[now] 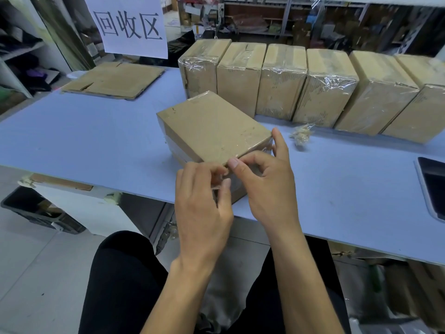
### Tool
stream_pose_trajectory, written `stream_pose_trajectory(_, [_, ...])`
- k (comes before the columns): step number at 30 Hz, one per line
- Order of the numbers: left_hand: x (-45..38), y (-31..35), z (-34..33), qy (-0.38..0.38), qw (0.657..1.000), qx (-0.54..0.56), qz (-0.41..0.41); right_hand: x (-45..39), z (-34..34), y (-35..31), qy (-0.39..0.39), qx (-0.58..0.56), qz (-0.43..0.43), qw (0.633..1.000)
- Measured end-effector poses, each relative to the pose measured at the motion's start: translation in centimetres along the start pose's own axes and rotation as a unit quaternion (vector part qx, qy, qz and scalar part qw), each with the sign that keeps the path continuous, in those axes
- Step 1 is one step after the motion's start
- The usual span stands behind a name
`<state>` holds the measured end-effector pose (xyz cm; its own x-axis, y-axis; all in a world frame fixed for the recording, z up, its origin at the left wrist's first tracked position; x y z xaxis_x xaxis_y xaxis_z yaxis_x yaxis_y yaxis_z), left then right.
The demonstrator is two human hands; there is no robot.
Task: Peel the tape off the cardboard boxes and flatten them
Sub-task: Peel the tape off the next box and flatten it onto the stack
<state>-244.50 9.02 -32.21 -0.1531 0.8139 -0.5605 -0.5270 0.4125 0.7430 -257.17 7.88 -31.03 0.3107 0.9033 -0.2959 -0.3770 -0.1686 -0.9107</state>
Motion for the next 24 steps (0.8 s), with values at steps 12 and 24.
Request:
stream_pose_trajectory(12, [-0.1, 0.4, 0.0, -0.026, 1.000, -0.005, 0.012, 0.0, -0.2, -0.7, -0.058, 0.043, -0.029, 0.997])
stream_pose_trajectory(24, [-0.3, 0.7, -0.3, -0.049, 0.998, -0.019, 0.040, -0.6, 0.9, 1.3, -0.074, -0.052, -0.026, 0.996])
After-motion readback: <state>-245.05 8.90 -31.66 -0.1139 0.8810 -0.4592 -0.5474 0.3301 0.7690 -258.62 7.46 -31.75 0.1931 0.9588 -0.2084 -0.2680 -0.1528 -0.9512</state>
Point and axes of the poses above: each hand's wrist, its own x-axis away from the middle knuckle, its own z-axis out of the back of the hand, y = z × x, the point moved 4 cm from there along -x, towards the middle knuckle, and after that the axes turned 5 degrees about z, right-handed, at the moved point
